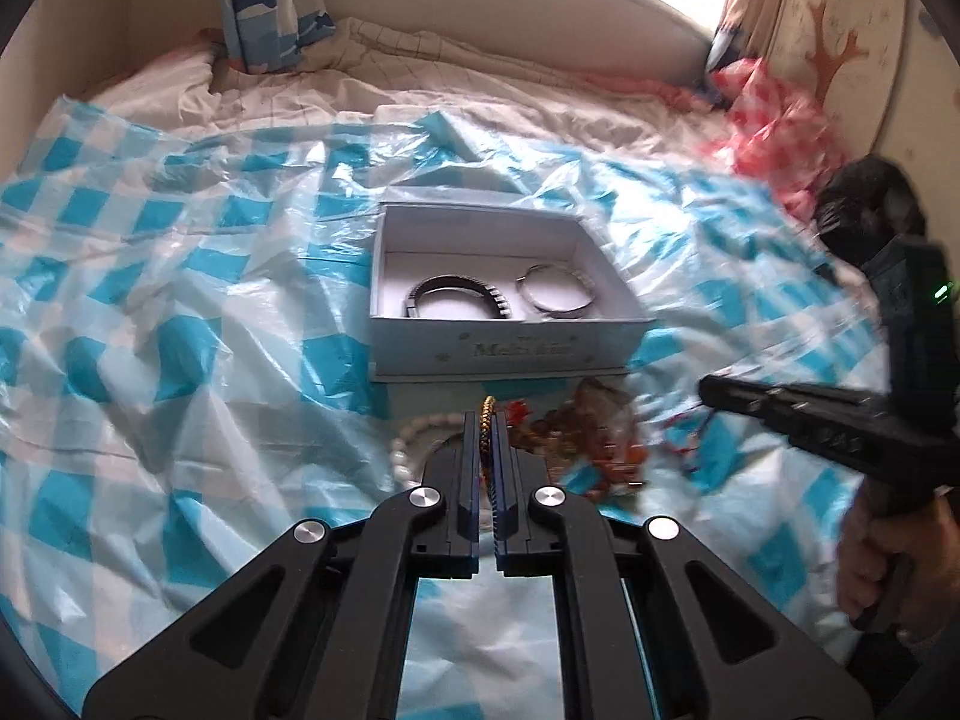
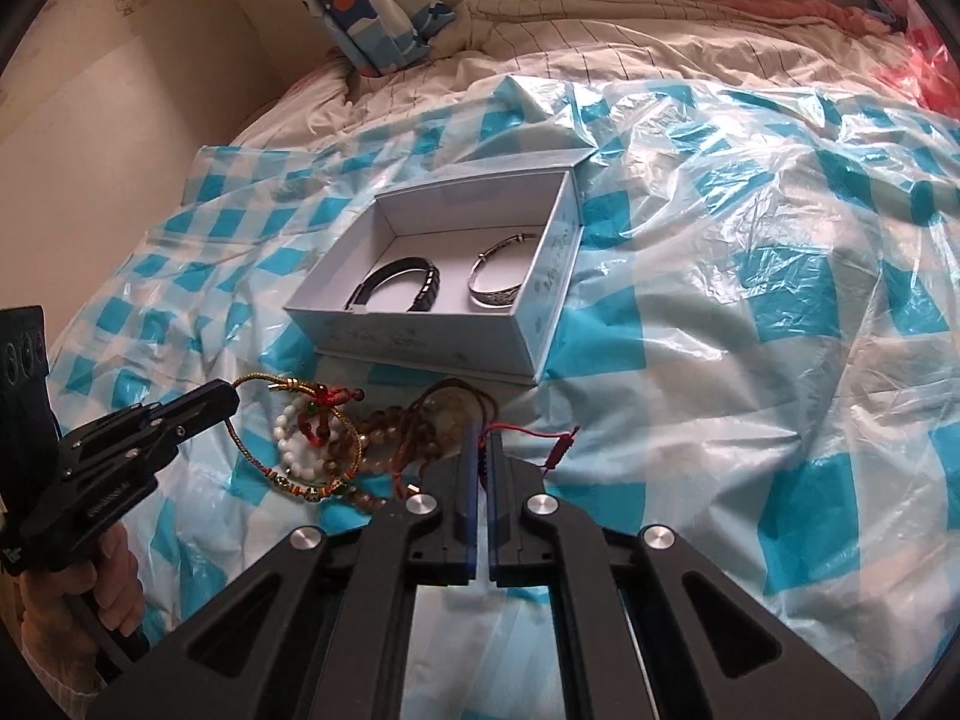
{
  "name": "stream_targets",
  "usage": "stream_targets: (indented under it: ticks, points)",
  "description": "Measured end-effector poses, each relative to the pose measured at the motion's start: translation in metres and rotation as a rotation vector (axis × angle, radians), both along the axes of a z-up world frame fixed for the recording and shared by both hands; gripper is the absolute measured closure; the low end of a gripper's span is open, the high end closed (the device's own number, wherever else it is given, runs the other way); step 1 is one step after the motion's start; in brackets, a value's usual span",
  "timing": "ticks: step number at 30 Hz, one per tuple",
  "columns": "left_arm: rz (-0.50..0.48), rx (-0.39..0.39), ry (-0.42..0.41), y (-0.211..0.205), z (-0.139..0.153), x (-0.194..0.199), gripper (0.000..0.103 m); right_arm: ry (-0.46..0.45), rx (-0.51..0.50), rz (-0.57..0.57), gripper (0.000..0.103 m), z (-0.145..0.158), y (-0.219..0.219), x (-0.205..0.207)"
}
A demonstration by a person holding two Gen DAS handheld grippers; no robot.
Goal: Organize jewelry
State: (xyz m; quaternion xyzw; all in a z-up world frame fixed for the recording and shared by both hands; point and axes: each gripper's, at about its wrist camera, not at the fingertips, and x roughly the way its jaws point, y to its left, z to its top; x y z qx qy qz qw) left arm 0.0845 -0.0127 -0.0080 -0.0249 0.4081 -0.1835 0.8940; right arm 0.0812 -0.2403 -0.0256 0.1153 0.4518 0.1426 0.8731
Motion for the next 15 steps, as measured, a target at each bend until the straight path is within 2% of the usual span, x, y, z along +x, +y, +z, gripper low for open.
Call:
stream_targets:
  ticks: [2, 3, 4, 5, 8, 11, 12, 14, 15]
  points:
    - [-0.008, 0.000, -0.006, 0.001, 0.004, -0.005, 0.100, -0.009, 0.002, 0.002, 0.100, 0.004, 0.000, -0.004]
    - [-0.019, -0.030, -0.001, 0.002, 0.005, -0.006, 0.100, -0.016, 0.002, 0.004, 0.100, 0.006, 0.001, -0.005]
    - [-0.035, -0.158, 0.032, 0.011, 0.007, -0.007, 0.100, -0.022, 0.001, 0.006, 0.100, 0.008, 0.001, -0.005]
    - [-0.044, -0.239, 0.043, 0.017, 0.011, -0.008, 0.100, -0.029, 0.002, 0.008, 0.100, 0.011, 0.002, -0.006]
    - [-0.066, -0.182, -0.017, 0.013, 0.025, -0.016, 0.100, -0.038, 0.006, 0.014, 0.100, 0.014, 0.004, -0.005]
    - [-0.081, -0.193, -0.002, 0.012, 0.021, -0.015, 0.100, -0.034, 0.009, 0.021, 0.100, 0.013, 0.006, -0.003]
    - [-0.086, -0.207, 0.003, 0.012, 0.020, -0.014, 0.100, -0.033, 0.011, 0.023, 0.100, 0.013, 0.006, -0.002]
    - [-0.112, -0.311, 0.011, 0.017, 0.022, -0.014, 0.100, -0.038, 0.015, 0.026, 0.100, 0.014, 0.006, -0.003]
    - [-0.117, -0.321, 0.005, 0.017, 0.024, -0.014, 0.100, -0.043, 0.021, 0.029, 0.100, 0.016, 0.006, -0.003]
